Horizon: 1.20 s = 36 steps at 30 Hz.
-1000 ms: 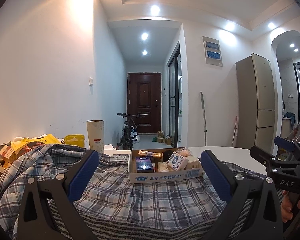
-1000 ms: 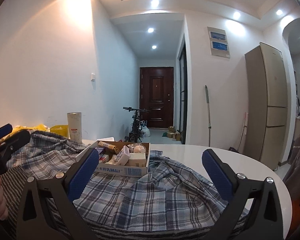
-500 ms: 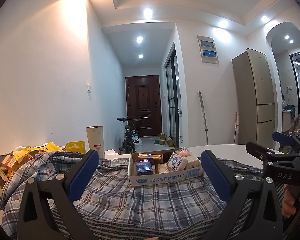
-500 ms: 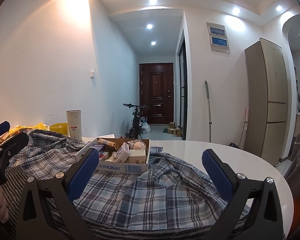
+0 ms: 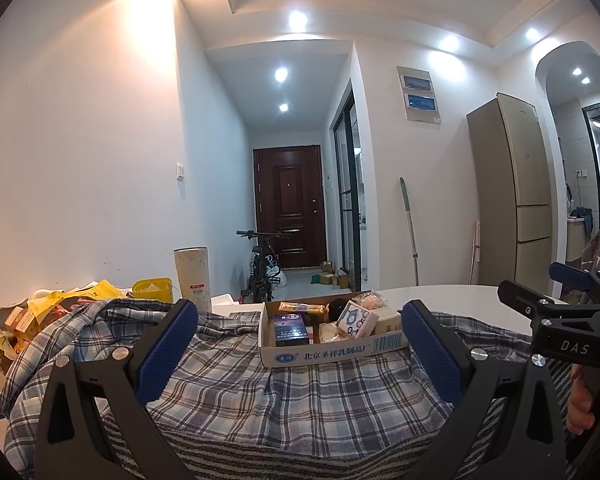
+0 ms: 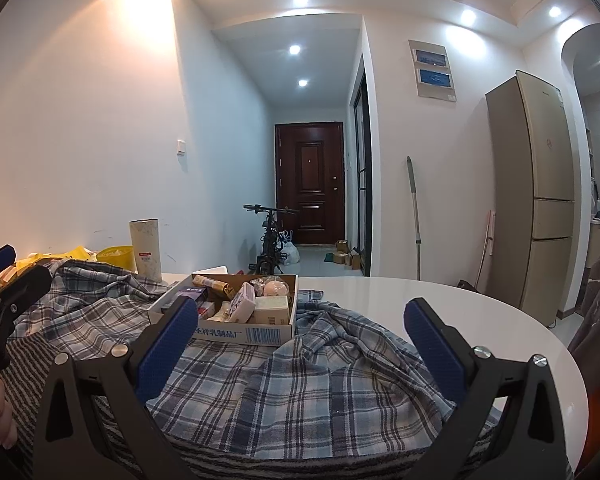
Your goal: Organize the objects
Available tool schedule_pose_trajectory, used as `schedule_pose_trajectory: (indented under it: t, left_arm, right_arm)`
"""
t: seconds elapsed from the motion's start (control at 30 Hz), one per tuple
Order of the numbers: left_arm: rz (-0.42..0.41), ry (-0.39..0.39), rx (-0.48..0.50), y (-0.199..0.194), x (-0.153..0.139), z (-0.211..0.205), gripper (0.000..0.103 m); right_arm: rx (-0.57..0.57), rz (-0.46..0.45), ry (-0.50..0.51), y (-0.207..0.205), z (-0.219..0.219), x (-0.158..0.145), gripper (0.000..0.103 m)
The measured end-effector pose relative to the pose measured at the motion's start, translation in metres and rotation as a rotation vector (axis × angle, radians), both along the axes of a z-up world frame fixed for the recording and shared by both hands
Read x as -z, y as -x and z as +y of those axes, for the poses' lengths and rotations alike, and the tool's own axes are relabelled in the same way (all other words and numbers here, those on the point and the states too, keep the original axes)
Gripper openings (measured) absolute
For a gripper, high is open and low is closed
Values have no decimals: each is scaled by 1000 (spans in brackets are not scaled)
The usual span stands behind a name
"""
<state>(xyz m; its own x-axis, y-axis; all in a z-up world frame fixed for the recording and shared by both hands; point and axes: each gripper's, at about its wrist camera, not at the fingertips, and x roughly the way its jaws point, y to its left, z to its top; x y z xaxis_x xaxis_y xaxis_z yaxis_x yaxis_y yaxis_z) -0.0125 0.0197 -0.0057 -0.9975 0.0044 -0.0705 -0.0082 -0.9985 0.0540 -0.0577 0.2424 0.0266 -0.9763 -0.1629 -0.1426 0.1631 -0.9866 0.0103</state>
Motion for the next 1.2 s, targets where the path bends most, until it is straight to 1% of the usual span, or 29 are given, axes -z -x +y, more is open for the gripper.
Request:
schedule_pose_trajectory:
  t: [0.27,0.47,0.73,1.2]
  left_arm:
    - [-5,-12,0,1,0,-2,103]
    - [-35,-10,-7,5,0,-3,103]
    - [-48,-17,-8,8,1,-4,103]
    - [-36,-16,-8,7,2,-3,103]
  right_arm:
    - [2,-12,-5,1,1,2,103]
    - [9,-18,-5,1,2,2,103]
    - [9,-24,-6,3,1,2,103]
    - [12,-30,-9,2,1,1,103]
